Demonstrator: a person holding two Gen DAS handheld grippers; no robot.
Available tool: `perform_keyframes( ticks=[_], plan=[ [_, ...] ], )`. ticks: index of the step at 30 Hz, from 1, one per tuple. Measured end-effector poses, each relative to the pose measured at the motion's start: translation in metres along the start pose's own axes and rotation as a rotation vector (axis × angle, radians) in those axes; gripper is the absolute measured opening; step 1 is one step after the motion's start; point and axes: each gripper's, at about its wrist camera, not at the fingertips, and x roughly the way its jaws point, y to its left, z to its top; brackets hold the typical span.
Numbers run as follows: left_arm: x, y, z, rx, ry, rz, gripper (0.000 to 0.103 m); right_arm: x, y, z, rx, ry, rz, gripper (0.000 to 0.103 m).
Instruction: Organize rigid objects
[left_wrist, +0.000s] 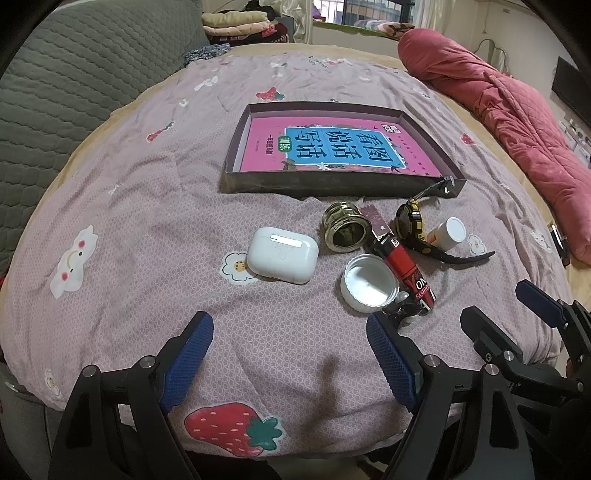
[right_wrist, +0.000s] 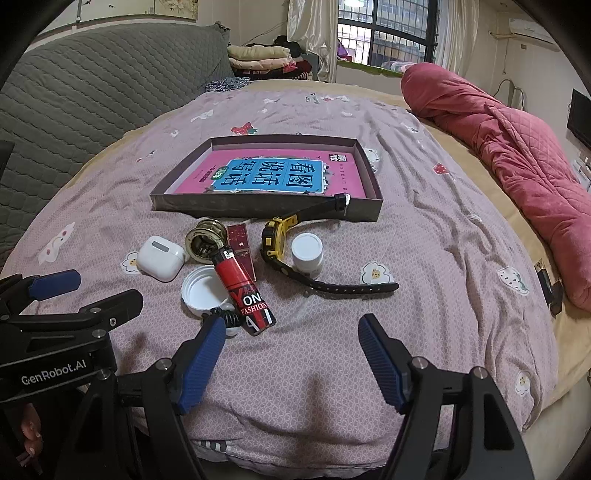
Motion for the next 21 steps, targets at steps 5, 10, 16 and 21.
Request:
perform_keyframes(
  ticks=[5, 10, 16, 21],
  plan=[
    [0.0000, -0.0001, -0.0001, 0.001, 0.000, 0.002, 0.086, -0.0002, -0.0002, -0.0002, -0.002, 0.000, -0.001, 0.074],
    [0.0002, 0.0001, 0.0000, 0.001, 0.000, 0.002, 0.086, -0.0001, -0.0001, -0.0003, -0.002, 0.001, 0.000, 0.074],
    [0.0001, -0.0001, -0.0004, 0.001, 0.000, -0.002, 0.086, -0.0005, -0.0005, -0.0001, -0.001, 0.000, 0.002, 0.074],
    [0.0005, 0.0019, -0.0005, -0.004, 0.003, -0.016, 0.086, -0.0003, -0.0003, -0.0002, 0.000, -0.001, 0.005, 0.074]
  ],
)
